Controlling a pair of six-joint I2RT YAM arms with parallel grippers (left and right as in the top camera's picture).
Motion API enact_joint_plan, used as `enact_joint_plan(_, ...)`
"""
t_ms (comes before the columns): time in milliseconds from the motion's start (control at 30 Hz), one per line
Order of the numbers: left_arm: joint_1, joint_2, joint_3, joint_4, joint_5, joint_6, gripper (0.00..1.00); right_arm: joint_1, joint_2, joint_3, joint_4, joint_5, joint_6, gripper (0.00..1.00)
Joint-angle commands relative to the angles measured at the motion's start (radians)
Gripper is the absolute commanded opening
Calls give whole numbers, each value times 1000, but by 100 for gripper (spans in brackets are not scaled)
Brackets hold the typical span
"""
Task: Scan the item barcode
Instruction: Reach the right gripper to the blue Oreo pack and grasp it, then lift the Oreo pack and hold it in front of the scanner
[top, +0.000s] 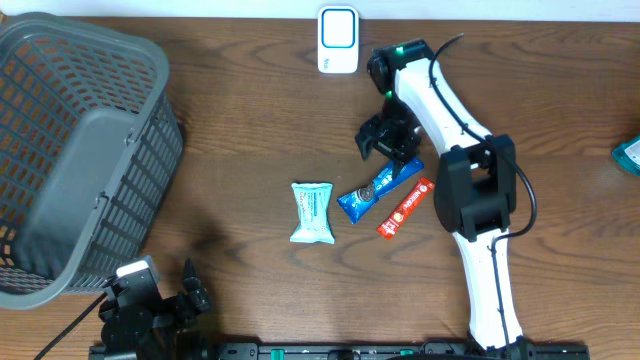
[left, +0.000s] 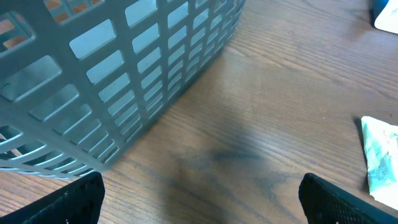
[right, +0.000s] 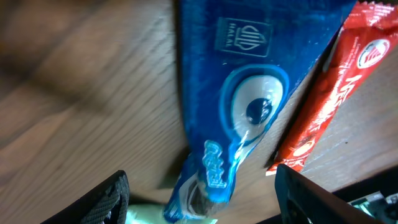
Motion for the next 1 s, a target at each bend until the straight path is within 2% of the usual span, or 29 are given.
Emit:
enact_joint_plan(0, -4, -1, -3, -1, 5, -5, 100, 34, 48, 4, -33, 77, 105, 70)
enact_joint_plan(133, -4, -1, -3, -1, 5, -5, 100, 60, 62, -10, -53, 171, 184, 66)
enact_joint_plan(200, -4, -1, -3, -1, 5, -5, 100, 70, 64, -27, -50, 196, 202, 62)
enact_joint_plan(433, -4, -1, -3, -1, 5, -5, 100, 93, 64, -87, 34, 195, 177, 15)
enact_joint_plan(467, -4, -1, -3, -1, 5, -5, 100, 95, 64, -87, 33, 193, 166, 5)
enact_joint_plan(500, -4, -1, -3, -1, 5, -5, 100, 97, 63, -85, 32, 187, 163, 1)
enact_joint_plan(633, -4, -1, -3, -1, 5, -5, 100, 99, 53, -50, -9, 168, 121, 1)
enact_joint_plan(667, -4, -1, -3, -1, 5, -5, 100, 98, 45, -26, -31, 166, 93, 2)
enact_joint_plan(800, -4, -1, -3, -1, 5, -5, 100, 97, -22, 121, -76, 45, -219, 2)
enact_joint_plan(900, -4, -1, -3, -1, 5, -5, 100, 98, -94, 182, -82, -147, -425, 2)
enact_joint_plan(967, -4, -1, -3, -1, 5, -5, 100, 91, -181, 196, -53, -340, -657, 1)
